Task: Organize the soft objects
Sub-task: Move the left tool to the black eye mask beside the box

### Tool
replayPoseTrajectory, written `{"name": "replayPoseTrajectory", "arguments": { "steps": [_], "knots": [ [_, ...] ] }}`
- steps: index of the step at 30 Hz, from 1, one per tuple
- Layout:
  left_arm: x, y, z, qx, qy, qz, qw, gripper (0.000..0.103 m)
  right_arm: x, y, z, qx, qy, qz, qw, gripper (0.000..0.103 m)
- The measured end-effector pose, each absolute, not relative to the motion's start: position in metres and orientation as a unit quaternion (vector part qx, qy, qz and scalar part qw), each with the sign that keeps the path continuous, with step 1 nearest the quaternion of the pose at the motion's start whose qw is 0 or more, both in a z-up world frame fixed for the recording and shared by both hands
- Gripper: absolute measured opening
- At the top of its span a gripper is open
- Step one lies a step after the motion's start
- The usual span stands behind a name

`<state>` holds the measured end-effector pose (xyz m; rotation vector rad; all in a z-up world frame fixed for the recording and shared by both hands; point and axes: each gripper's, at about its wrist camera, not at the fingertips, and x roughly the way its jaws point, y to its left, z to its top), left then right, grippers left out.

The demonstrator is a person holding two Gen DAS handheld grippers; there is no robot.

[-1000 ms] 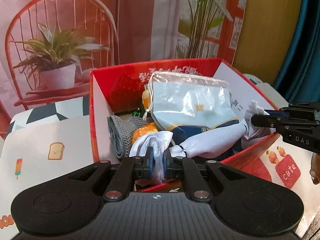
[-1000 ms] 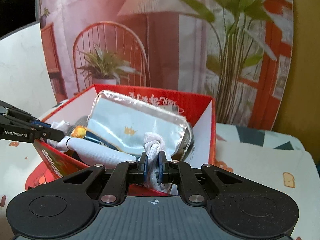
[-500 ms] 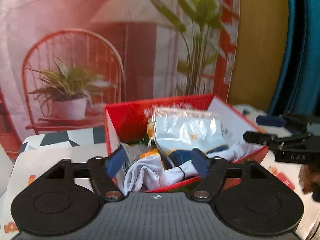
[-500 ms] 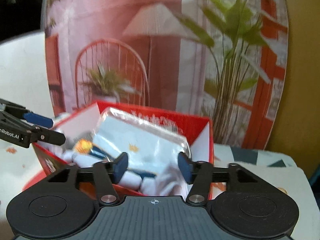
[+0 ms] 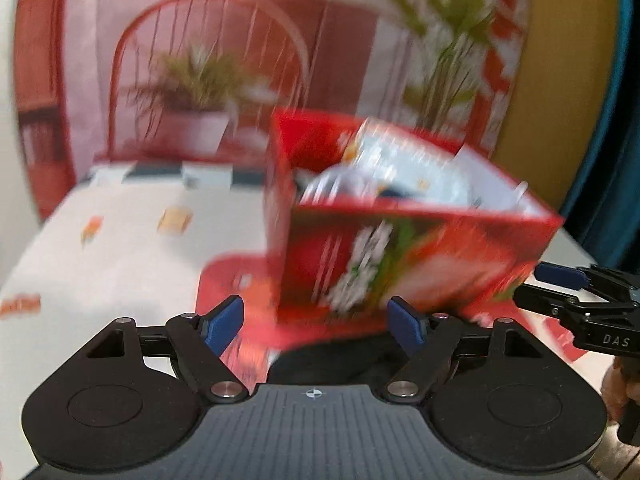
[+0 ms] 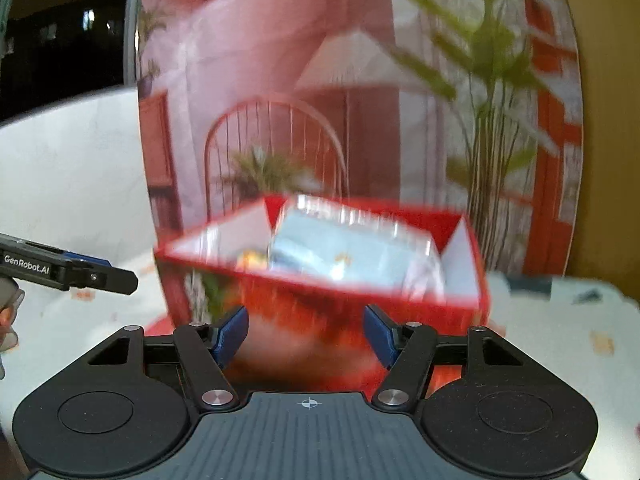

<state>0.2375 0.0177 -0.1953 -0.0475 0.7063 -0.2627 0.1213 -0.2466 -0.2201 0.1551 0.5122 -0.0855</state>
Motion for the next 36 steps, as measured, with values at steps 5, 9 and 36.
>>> {"name": "replayPoseTrajectory", "arguments": {
  "steps": [5, 9, 36],
  "knots": [
    [0.242, 0.021, -0.228, -0.016, 0.376, -0.104, 0.921, 0.079, 0.129, -0.25, -0.259, 0.104, 0.313, -0.071, 0.941, 0.058],
    [0.244, 0.025, -0.241, -0.012, 0.389, -0.095, 0.916, 0.076, 0.134, -0.25, -0.278, 0.117, 0.337, -0.1, 0.929, 0.058],
    [0.227, 0.015, -0.253, 0.013, 0.377, -0.103, 0.92, 0.037, 0.155, -0.232, -0.294, 0.075, 0.364, -0.079, 0.925, 0.06]
  ]
}}
